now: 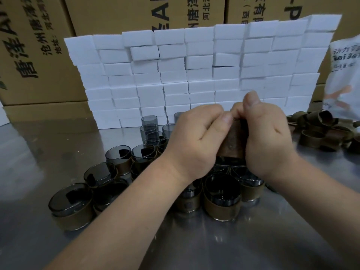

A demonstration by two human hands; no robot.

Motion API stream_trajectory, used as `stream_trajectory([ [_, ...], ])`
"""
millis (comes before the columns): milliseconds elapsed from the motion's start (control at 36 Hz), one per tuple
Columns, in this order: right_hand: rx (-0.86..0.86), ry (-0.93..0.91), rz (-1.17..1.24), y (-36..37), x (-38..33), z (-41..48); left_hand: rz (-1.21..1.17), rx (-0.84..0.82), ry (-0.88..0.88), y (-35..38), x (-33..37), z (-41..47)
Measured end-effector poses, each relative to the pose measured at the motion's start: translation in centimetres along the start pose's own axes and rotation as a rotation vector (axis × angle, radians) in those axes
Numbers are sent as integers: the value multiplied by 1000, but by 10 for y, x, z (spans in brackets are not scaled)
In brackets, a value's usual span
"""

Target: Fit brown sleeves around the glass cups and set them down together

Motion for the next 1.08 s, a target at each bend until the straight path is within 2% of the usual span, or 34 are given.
stream_trajectory([
  [139,-11,-17,-17,2,3,-5,-137,-79,-31,6,-1,-3],
  [417,-2,-4,-23,1,2,-7,-184,-23,-109,8,-7,-8],
  [889,-12,-12,-61,-1,-2,-8,-130,65,-111,10,-6,-10],
  [1083,18,49,11,-5,-6,-3,-249,139,-109,9,-6,-9],
])
Point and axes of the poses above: each hand's wrist, its own z-axis towards the middle knuckle, its own y-axis out of the palm, x = y × z, the point moved 5 cm from there along z, towards the middle knuckle, and after that the axes turned 4 degrees about -z, right-handed, at the moved point
